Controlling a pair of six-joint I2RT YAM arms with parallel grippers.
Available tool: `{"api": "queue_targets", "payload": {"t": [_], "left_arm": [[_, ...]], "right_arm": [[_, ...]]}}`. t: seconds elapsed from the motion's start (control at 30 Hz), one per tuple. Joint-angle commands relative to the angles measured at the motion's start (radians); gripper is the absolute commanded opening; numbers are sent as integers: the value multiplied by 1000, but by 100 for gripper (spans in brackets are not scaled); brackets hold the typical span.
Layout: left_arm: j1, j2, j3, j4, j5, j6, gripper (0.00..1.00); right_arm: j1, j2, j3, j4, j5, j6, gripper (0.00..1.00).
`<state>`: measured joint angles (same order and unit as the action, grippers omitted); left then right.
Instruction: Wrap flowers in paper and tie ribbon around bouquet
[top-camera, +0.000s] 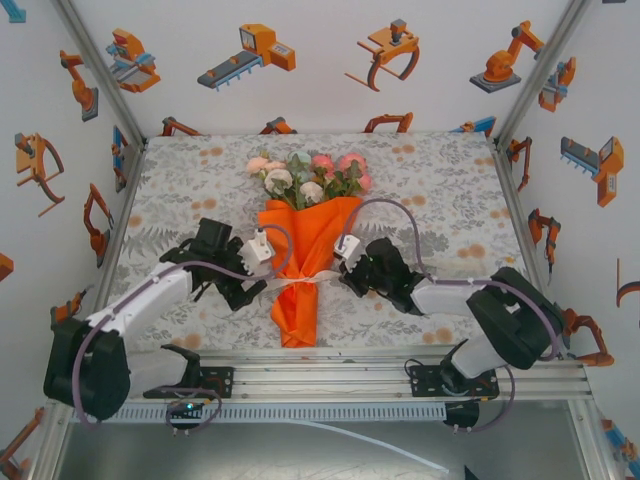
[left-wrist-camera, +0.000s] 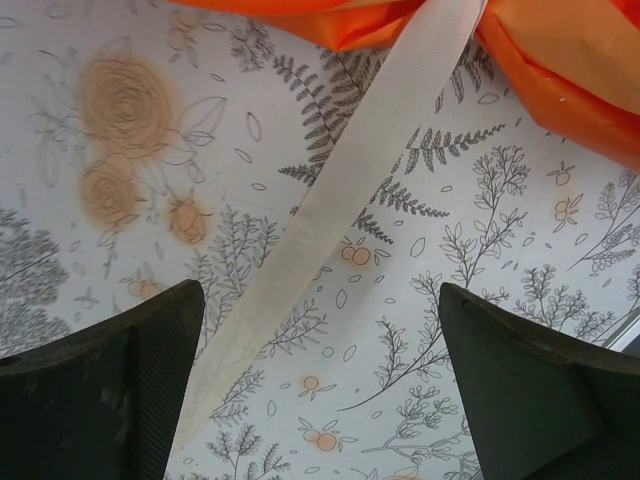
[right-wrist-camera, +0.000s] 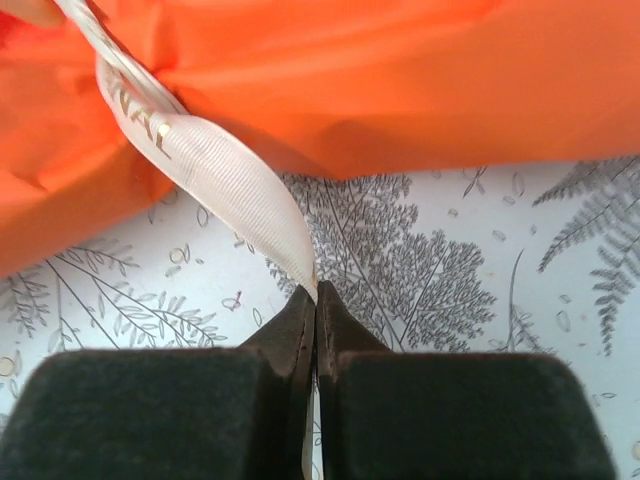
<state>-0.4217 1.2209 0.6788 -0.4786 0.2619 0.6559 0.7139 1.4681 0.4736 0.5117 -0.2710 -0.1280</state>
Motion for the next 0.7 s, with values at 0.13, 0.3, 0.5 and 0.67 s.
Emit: {"api": "queue_targets", "payload": {"t": [0.13, 0.3, 0.5, 0.67], "left_arm": [[-44, 130, 27, 61, 20, 31, 84], [-47, 205, 29, 140, -14, -16, 72], [-47, 275, 10, 191, -41, -32, 35], [-28, 204, -5, 238, -35, -67, 0]], "right_arm": [[-7, -42, 21, 124, -13, 101, 0], [-11, -9, 19, 183, -25, 158, 0], [-17, -32, -17, 226, 1, 211, 0], [-45, -94, -58, 226, 24, 283, 23]]}}
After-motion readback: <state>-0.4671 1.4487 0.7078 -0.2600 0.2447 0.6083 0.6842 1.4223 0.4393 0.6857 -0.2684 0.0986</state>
